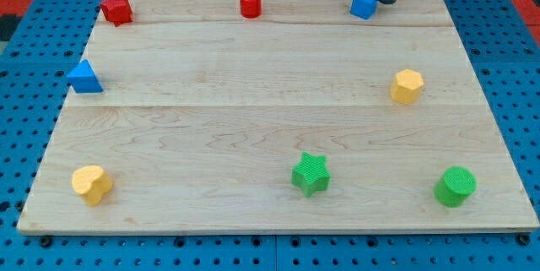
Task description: Move your arm towards the yellow hexagon
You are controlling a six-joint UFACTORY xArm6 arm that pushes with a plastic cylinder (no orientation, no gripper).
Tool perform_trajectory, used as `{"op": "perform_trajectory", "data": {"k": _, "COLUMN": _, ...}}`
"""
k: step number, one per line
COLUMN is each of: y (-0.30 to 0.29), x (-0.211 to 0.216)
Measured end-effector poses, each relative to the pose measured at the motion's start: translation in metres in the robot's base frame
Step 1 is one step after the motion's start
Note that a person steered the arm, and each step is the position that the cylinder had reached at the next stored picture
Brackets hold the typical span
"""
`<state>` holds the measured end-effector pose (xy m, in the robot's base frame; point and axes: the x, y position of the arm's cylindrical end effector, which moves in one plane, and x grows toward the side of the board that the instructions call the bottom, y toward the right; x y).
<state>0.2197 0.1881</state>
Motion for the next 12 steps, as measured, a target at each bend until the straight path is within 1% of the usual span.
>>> {"op": "perform_trajectory", "data": {"k": 2, "y": -0.007, "x": 0.000}}
{"op": "perform_trajectory", "data": {"k": 4, "y": -0.041, "x": 0.000}}
{"op": "perform_trajectory", "data": {"k": 6, "y": 0.001, "x": 0.003}}
{"op": "perform_trajectory", "data": {"k": 8, "y": 0.005, "x": 0.003}}
{"op": "perform_trajectory", "data": {"k": 9, "y": 0.017, "x": 0.021}}
{"op": "perform_trajectory", "data": {"k": 10, "y": 0.026, "x": 0.062}}
{"op": "perform_trajectory", "data": {"k": 11, "y": 0.002, "x": 0.070}}
{"op": "perform_trajectory", "data": {"k": 12, "y": 0.002, "x": 0.071}}
